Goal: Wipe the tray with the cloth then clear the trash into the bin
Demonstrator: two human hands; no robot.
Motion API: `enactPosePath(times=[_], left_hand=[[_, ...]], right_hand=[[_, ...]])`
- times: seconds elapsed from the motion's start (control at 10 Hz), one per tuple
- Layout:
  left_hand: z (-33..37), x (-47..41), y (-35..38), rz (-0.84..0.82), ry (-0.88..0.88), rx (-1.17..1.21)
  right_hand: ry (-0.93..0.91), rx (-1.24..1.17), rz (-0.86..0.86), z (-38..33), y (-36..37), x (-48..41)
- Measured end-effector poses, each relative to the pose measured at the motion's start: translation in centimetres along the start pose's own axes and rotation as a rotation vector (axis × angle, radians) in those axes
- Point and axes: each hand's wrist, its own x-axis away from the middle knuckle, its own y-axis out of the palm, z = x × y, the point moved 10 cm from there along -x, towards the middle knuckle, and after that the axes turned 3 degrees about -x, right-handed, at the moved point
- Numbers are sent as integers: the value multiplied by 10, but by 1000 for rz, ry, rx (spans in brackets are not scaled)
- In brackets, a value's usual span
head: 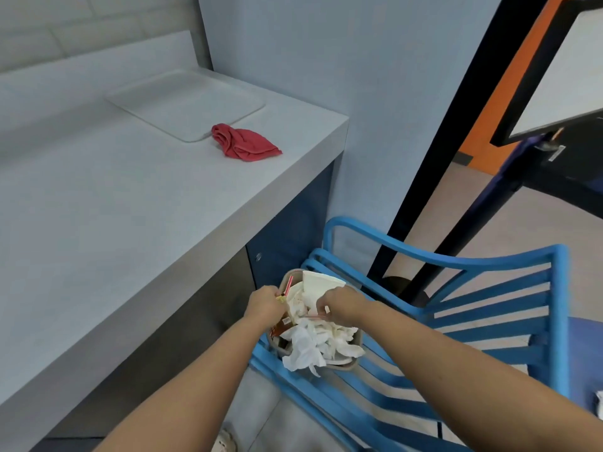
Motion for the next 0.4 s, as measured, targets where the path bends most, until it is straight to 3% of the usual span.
enactPosePath(times=[0.4], left_hand=[[-6,-16,23,-6,-52,-56]], right_hand=[[21,-26,25,20,7,-1]])
